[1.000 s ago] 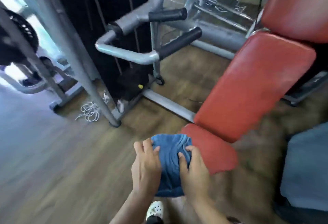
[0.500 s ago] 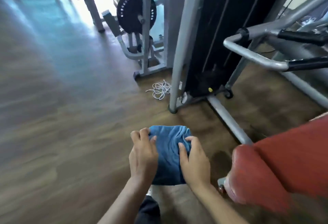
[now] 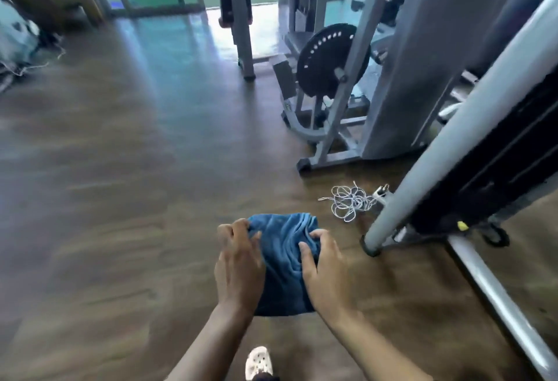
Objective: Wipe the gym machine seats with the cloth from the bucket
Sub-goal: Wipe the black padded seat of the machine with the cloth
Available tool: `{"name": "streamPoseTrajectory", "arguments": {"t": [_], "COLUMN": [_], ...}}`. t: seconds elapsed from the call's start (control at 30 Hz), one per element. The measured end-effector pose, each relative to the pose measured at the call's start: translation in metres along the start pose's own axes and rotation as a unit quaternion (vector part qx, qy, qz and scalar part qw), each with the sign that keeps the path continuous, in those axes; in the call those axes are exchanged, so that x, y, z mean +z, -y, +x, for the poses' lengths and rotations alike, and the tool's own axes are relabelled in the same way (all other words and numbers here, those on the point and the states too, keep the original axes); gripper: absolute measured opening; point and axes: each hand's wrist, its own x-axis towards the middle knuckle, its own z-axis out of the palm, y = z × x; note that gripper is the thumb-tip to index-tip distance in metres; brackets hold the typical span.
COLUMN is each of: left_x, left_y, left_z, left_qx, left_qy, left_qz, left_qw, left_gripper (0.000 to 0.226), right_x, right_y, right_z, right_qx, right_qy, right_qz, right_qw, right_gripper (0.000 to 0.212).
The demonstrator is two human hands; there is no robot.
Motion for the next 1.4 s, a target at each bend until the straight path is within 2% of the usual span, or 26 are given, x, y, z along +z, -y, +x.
{"name": "streamPoseTrajectory", "arguments": {"t": [0.3,0.67,0.9,1.03,1.17,1.3,1.4], "left_x": [-0.006,0.076,0.123,0.162,0.215,0.266,0.303], "left_y": [0.045,0.066,0.057,0.063,0.064,0.054,0.034], "left_z": [0.223,0.519,0.714,0.820,0.935,1.052,1.131], "left_qx": [-0.007,-0.021,-0.013,-0.001,0.067,0.087,0.139], "left_qy": [-0.019,-0.003,-0.042,-0.009,0.027,0.100,0.134], "left_qz": [0.008,0.029,0.019,0.000,-0.012,0.001,0.010], "left_qw": [1.000,0.999,0.999,1.000,0.997,0.991,0.981], "left_gripper": [0.017,0.020,0.018,0.019,0.015,0.016,0.016], "right_x": [0.109,0.221,0.280,0.316,0.355,0.388,0.403], "right_y": [0.098,0.153,0.194,0.199,0.200,0.202,0.204], "right_z": [0.179,0.470,0.660,0.756,0.860,0.965,1.036], "right_qx": [-0.020,-0.054,-0.064,-0.050,-0.033,0.023,0.067], "right_qy": [0.023,0.054,0.054,0.052,0.008,-0.041,-0.084], "right_qz": [0.005,-0.008,-0.023,-0.025,-0.025,-0.020,-0.023], "right_qw": [1.000,0.997,0.996,0.997,0.999,0.999,0.994], "right_gripper": [0.019,0.021,0.019,0.020,0.016,0.014,0.015]}}
